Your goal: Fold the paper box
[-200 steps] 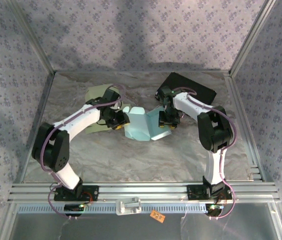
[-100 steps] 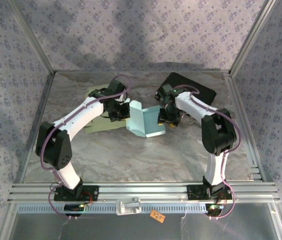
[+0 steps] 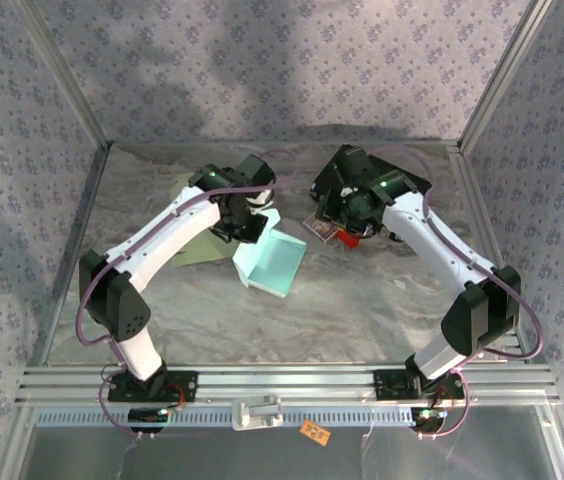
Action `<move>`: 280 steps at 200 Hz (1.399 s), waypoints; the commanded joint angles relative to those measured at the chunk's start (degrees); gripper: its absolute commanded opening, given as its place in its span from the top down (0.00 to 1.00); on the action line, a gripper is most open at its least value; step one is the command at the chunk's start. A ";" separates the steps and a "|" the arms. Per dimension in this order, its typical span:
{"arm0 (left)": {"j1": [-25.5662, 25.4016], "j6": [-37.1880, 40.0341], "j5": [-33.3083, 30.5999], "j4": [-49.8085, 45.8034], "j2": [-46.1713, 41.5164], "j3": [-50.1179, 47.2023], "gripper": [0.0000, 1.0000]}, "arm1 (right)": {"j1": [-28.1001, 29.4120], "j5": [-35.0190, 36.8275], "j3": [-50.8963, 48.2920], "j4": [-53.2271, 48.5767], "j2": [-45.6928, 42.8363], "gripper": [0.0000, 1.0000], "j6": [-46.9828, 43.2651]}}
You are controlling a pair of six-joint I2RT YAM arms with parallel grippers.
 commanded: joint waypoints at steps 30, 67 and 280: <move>-3.87 22.14 -7.61 2.27 -1.58 0.96 1.00 | -0.31 -5.91 -9.26 19.30 -7.51 0.63 -26.20; -5.30 31.03 -7.40 2.24 1.21 2.77 1.00 | -3.03 -16.17 -26.39 33.90 -12.73 0.61 -48.28; -4.38 40.30 -1.17 -0.39 7.00 7.52 1.00 | -1.37 -18.86 -28.40 41.05 -3.65 0.55 -60.22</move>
